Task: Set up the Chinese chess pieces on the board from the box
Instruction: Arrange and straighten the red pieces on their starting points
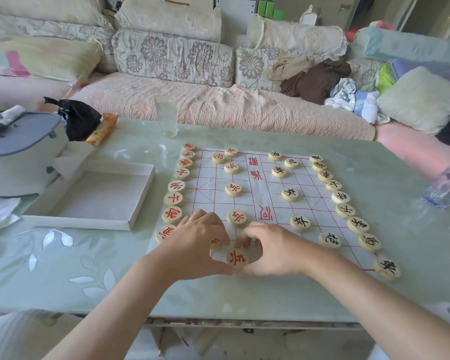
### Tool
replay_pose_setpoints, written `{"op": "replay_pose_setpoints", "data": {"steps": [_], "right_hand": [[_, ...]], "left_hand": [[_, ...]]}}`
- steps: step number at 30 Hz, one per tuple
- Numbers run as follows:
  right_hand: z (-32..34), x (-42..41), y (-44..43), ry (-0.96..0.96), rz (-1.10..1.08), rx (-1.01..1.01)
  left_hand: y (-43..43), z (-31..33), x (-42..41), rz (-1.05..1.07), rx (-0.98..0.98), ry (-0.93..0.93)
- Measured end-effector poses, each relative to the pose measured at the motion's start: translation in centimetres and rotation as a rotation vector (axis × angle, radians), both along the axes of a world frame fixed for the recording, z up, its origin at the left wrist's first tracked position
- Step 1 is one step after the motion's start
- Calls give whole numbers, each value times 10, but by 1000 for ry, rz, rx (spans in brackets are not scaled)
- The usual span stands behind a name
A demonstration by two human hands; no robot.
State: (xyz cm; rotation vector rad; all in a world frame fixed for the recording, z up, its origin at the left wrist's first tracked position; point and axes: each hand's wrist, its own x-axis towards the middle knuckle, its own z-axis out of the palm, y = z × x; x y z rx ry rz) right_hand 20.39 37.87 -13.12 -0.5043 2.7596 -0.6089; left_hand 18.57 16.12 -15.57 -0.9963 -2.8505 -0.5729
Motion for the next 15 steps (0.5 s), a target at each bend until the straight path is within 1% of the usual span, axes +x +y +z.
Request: {"op": "replay_pose_setpoints", "data": {"steps": [7, 9, 11, 13, 15], "right_hand": [[5, -1, 3, -27, 5, 12], [14, -7, 8, -14, -50, -49], [22, -20, 12, 47, -116, -97], [23, -36, 15, 117, -166, -69], [19, -49, 15, 121, -156, -22]], "left_hand": [[4, -1, -1, -43, -38, -22], [0, 5, -7, -53, -14, -52], [-1, 14, -18, -17, 59, -74], [1, 19, -31, 71, 121, -90], [3, 19, -44, 165, 134, -120]]}}
